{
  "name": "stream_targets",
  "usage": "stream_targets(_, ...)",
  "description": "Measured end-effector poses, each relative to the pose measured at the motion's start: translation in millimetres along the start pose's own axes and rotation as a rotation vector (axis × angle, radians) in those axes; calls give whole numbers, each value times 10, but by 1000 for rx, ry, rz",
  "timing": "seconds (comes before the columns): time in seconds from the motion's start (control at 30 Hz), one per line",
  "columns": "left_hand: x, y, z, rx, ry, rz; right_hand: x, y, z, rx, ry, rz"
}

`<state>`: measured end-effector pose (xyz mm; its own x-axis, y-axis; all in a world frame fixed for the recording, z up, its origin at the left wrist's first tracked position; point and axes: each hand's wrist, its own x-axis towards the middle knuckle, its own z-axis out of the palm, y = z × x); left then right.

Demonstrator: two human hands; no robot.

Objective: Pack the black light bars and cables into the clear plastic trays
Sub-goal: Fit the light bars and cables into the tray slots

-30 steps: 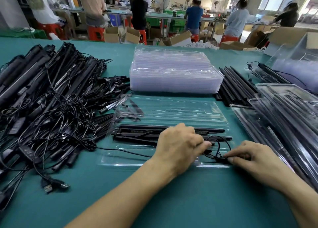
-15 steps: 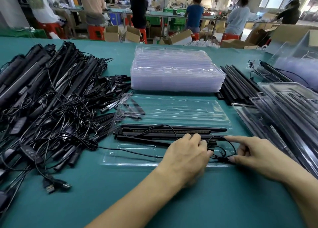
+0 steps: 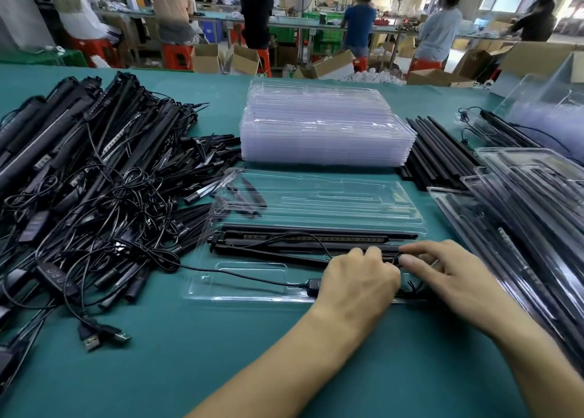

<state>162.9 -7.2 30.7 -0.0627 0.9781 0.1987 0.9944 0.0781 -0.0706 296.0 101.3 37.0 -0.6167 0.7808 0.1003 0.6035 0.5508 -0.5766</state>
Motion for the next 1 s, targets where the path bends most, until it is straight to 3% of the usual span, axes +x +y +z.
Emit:
stream_targets(0.07,-7,-23,79,2,125,45,14,27,61,-35,52,-2)
stream_targets(0.17,-23,-96,148,-194,216,137,27,42,117,-82,99,-2)
stream_targets(0.33,-32,-83,221,-172,-48,249,9,18,65,-152,79,-18)
stream_targets(0.53,-22,-86,257,-152,-69,231,138,-125,-178,-208,-193,-16)
stream_targets(0.63,-20,-78,252,-213,-85,220,199,-159,-193,-219,-243,-33)
stream_targets(0.73,-23,-112,235,-339,-25,152,210,-117,-173,-151,-195,-10)
stream_targets(1.0,1,-117,215,-357,47,174,183,24,-56,-136,-38,-88)
